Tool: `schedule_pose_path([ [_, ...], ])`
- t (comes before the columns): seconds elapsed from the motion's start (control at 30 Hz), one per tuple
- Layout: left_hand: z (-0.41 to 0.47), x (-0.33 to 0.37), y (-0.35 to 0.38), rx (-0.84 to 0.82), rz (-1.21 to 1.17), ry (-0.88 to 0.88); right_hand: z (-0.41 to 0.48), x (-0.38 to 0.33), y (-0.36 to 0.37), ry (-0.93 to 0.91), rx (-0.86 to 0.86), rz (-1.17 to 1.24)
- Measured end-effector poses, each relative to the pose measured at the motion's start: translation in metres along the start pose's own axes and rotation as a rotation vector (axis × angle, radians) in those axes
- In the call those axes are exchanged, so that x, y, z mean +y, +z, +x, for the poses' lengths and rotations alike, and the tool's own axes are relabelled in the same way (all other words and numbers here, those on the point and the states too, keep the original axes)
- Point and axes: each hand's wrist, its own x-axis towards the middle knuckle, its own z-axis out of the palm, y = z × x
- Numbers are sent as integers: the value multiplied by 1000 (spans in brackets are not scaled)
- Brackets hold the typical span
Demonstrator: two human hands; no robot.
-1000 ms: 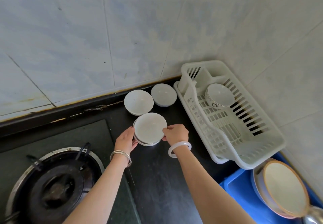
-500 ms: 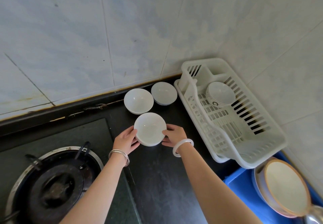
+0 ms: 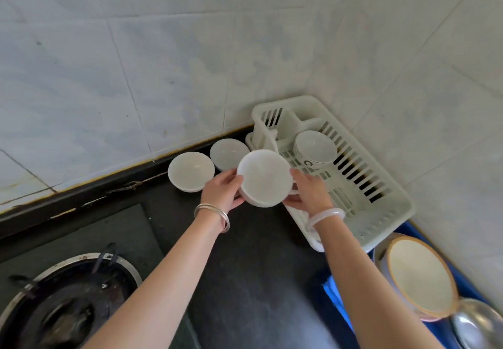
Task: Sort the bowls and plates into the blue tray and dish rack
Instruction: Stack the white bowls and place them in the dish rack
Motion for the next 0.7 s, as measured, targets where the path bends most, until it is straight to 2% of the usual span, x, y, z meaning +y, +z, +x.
schedule_pose_path([
  [0.2, 5, 23, 98, -155, 39, -32, 21, -20, -85, -15, 162, 22],
  [0.37, 21, 11, 173, -283, 166, -120, 51, -9, -148, 87, 211, 91],
  [0.6, 51, -36, 228, -274, 301, -309, 91, 22, -185, 193, 211, 31],
  [0.7, 65, -57, 238, -251, 415, -331, 101, 28, -189, 218, 188, -4],
])
